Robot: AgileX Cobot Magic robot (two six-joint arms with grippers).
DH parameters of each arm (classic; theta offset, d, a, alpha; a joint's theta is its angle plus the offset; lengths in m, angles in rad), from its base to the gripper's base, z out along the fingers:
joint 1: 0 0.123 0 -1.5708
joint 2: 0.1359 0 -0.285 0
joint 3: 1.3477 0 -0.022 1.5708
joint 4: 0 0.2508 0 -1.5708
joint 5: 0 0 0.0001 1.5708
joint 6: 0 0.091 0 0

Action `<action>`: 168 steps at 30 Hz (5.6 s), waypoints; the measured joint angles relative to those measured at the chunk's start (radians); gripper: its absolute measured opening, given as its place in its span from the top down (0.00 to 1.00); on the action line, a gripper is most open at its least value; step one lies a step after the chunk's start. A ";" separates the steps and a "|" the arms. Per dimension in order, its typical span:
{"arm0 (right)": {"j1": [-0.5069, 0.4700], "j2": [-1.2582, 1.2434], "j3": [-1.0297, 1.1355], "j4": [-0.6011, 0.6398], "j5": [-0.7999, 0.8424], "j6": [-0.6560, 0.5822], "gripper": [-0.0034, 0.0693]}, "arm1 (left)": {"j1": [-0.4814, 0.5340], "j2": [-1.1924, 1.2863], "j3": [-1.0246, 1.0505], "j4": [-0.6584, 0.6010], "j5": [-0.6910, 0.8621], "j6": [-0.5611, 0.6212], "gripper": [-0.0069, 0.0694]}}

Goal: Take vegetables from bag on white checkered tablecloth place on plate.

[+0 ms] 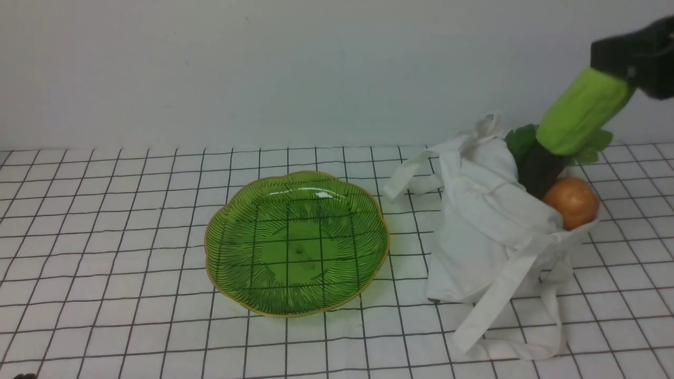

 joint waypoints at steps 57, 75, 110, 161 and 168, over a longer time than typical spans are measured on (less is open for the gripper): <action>0.375 0.185 -0.325 -0.732 0.157 0.661 0.92 | 0.000 0.000 0.000 0.000 0.000 0.000 0.92; 0.348 -1.006 0.478 -0.930 -0.208 1.071 0.97 | 0.000 0.000 0.000 0.000 0.000 0.000 0.92; 0.348 -1.168 0.632 -0.625 -0.294 0.698 0.97 | 0.000 0.000 0.000 0.000 0.000 0.000 0.92; -0.022 -1.165 1.180 -0.653 -0.292 0.655 0.97 | 0.000 0.000 0.000 0.000 -0.001 0.000 0.92; -0.022 -1.165 1.180 -0.653 -0.292 0.661 0.97 | 0.000 0.000 0.000 0.000 -0.001 0.000 0.92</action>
